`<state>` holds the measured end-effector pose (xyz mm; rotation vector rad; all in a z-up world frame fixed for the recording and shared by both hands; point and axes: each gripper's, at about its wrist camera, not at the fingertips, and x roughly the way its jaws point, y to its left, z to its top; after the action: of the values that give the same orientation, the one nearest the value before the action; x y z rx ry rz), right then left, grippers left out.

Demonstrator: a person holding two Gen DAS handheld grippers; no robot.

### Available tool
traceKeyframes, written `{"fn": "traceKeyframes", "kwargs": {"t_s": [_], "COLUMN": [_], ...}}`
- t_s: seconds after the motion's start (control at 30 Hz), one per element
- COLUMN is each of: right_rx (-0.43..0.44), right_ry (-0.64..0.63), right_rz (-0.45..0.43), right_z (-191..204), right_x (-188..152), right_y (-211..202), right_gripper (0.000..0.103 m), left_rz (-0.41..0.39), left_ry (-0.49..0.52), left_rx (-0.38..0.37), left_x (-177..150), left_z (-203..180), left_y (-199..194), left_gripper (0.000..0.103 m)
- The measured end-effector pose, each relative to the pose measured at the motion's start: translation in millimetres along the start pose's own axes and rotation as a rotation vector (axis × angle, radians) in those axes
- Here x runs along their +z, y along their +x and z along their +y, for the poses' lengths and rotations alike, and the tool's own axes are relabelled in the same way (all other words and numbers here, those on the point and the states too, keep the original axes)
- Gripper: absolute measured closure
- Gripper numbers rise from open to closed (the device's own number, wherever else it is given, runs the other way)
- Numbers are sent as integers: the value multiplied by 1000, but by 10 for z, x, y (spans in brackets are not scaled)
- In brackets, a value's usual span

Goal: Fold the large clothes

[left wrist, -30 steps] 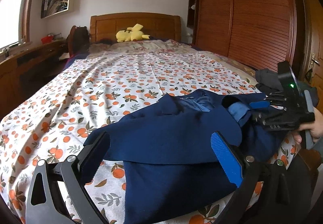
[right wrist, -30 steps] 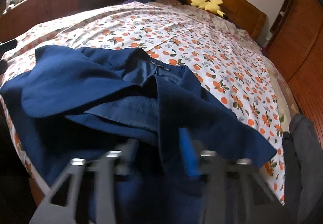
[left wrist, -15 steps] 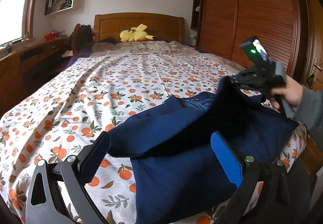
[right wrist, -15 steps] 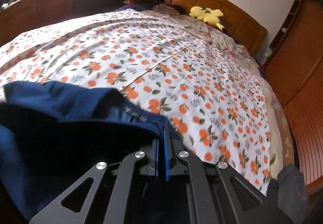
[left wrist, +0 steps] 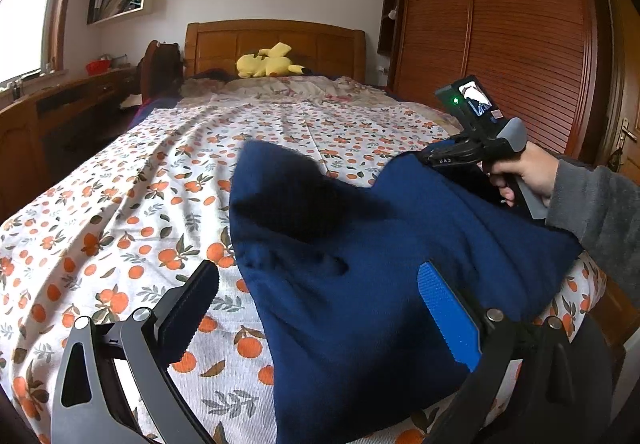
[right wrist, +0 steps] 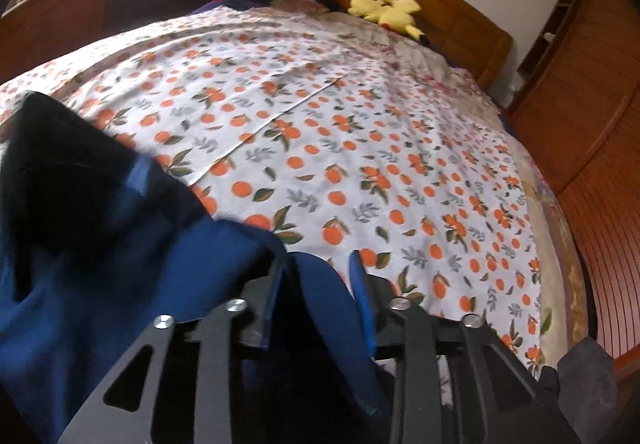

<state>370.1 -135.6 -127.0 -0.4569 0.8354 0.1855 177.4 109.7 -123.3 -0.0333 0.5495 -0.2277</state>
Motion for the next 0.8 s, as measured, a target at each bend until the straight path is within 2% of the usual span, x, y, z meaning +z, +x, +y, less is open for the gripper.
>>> {"fn": "traceKeyframes", "kwargs": {"t_s": [0.13, 0.2, 0.3, 0.5, 0.67, 0.8], "right_rx": [-12, -6, -5, 9, -18, -28], "right_ry": [16, 31, 50, 72, 112, 196], "right_rz": [-39, -59, -80, -93, -19, 75], "right_z": [-108, -169, -269, -524, -834, -1105], "right_x": [8, -5, -45, -205, -504, -814], "right_y": [-136, -234, -364, -613, -534, -280], "right_gripper": [58, 58, 48, 47, 47, 47], "left_rz": [-6, -9, -14, -31, -43, -40], "left_ry": [0, -1, 2, 11, 18, 24], "left_rx": [-5, -9, -18, -42, -62, -71], "left_x": [17, 25, 45, 103, 133, 143], "left_z": [-21, -40, -95, -246, -377, -454], "left_y": [4, 14, 35, 86, 133, 210], "left_gripper": [3, 3, 3, 3, 3, 3]}}
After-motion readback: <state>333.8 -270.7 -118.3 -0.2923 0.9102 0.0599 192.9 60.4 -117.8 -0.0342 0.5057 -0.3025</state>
